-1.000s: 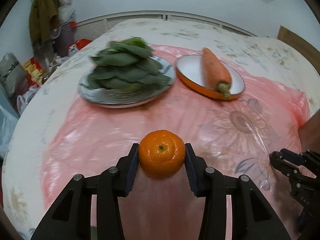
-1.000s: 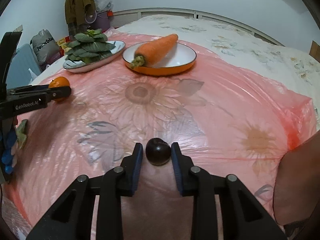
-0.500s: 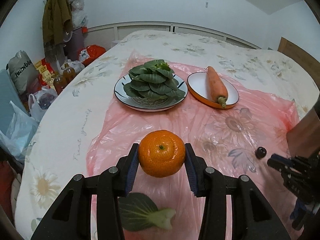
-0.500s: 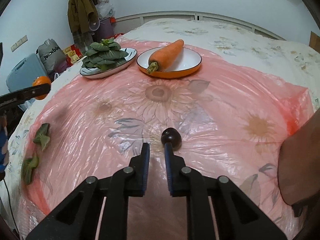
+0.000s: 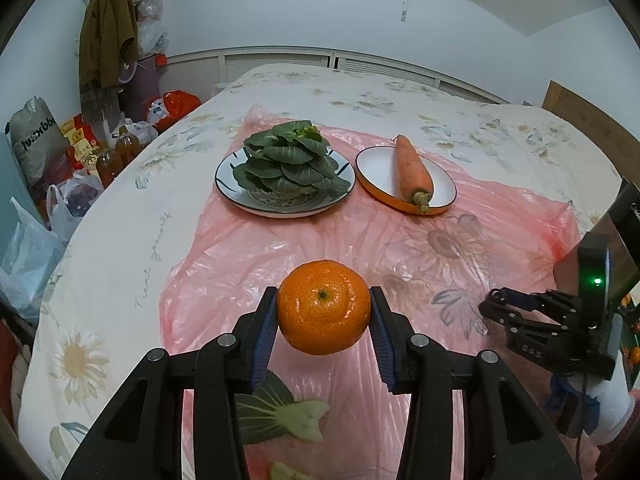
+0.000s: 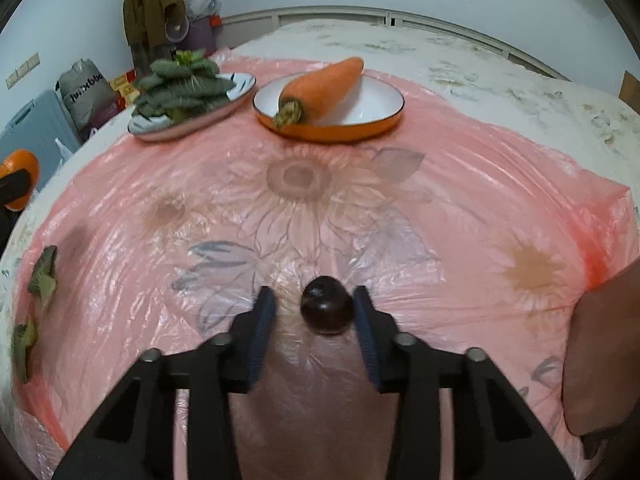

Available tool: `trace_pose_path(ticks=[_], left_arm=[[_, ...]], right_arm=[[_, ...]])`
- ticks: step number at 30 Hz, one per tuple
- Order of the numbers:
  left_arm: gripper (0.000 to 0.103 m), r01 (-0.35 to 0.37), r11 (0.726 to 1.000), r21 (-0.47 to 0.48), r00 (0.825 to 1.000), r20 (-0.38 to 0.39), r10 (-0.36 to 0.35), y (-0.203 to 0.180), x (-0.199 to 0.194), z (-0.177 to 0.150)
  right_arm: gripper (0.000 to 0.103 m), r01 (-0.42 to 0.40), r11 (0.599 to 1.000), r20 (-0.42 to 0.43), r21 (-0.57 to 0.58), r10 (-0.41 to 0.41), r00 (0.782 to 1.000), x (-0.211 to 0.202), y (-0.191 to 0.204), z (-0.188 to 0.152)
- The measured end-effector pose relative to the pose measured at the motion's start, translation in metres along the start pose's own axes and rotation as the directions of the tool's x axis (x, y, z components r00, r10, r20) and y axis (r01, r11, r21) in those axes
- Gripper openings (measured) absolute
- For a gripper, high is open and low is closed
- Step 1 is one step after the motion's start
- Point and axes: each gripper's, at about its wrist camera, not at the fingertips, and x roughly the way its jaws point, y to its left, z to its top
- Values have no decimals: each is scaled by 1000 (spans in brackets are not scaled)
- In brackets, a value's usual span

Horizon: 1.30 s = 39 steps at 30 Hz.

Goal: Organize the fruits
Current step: 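Carry the plum and orange toward the green tray with both grippers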

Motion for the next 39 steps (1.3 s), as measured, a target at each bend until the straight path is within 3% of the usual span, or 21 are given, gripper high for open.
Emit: trace_pose_path(ticks=[2,4,20,29,39], left_arm=[[38,2,1000,1,1000,0,-2,0,-3,-2],[38,4,1000,1,1000,3,-4,0,-6,-2],[38,25,998,56,999,44,-27,-18,-64,-11],[38,64,991,114,997,28,-68,-55,-99,-46],[38,119,975,189,993,4,-122,-130,-136,-96]], right_arm=[[20,-4,1000,3,6,4,1000,0,-1,-1],[14,-20,1000,8,20,20,1000,-3,-6,-2],[14,-100,995,56,-17,100,993,-62,26,-21],[14,-132,991,83,-9,132,988,-134,36,-75],[14,-83,995,80,63,77,994,-204,5,-151]])
